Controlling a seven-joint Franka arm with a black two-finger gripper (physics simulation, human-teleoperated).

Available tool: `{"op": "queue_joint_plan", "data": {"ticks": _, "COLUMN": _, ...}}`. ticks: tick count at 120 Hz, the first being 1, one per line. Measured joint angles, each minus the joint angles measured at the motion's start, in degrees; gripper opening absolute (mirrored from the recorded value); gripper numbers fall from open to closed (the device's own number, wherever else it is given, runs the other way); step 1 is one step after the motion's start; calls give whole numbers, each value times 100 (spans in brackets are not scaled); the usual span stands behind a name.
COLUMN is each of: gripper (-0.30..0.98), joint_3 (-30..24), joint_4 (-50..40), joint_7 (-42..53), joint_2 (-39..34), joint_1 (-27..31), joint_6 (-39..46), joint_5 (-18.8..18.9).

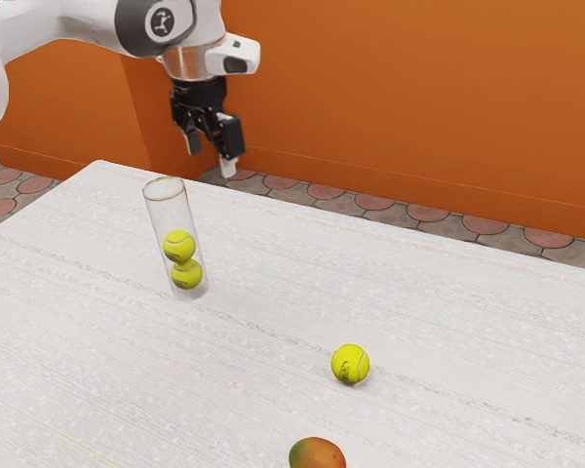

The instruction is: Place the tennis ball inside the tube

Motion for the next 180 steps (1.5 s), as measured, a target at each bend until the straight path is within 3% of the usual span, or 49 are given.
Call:
{"op": "queue_joint_plan", "data": {"ticks": 27, "gripper": 69, "joint_3": -375, "joint_4": -104, "joint_7": 217, "joint_2": 757, "joint_1": -76, "joint_6": 144, "joint_5": -212}}
{"op": "queue_joint_plan", "data": {"ticks": 43, "gripper": 69, "joint_3": -409, "joint_4": -223, "joint_7": 309, "joint_2": 1010, "joint_1": -435, "joint_6": 286, "joint_5": -603}}
{"op": "queue_joint_plan", "data": {"ticks": 65, "gripper": 69, "joint_3": -358, "joint_4": -1021, "joint_7": 379, "joint_2": 1223, "joint_1": -879, "joint_6": 651, "joint_5": -1525}}
{"op": "queue_joint_plan", "data": {"ticks": 81, "gripper": 68, "joint_3": -263, "joint_4": -1147, "joint_7": 411, "joint_2": 1740, "joint_1": -1159, "joint_6": 1269, "joint_5": -1761}}
{"op": "queue_joint_plan", "data": {"ticks": 106, "gripper": 69, "joint_3": 327, "joint_4": -809, "joint_7": 450, "joint_2": 2521, "joint_1": -1638, "joint_6": 1985, "joint_5": -1659}}
{"op": "queue_joint_plan", "data": {"ticks": 131, "gripper": 68, "joint_3": 373, "joint_4": -571, "joint_7": 469, "joint_2": 2966, "joint_1": -1707, "joint_6": 2333, "joint_5": -1573}}
{"op": "queue_joint_plan", "data": {"ticks": 153, "gripper": 46, "joint_3": 395, "joint_4": -566, "joint_7": 499, "joint_2": 3056, "joint_1": -1736, "joint_6": 2447, "joint_5": -1482}}
{"op": "queue_joint_plan", "data": {"ticks": 167, "gripper": 39, "joint_3": 399, "joint_4": -566, "joint_7": 512, "joint_2": 3037, "joint_1": -1736, "joint_6": 2483, "joint_5": -1450}}
{"op": "queue_joint_plan", "data": {"ticks": 180, "gripper": 32, "joint_3": 451, "joint_4": -671, "joint_7": 499, "joint_2": 2513, "joint_1": -1726, "joint_6": 2449, "joint_5": -1268}}
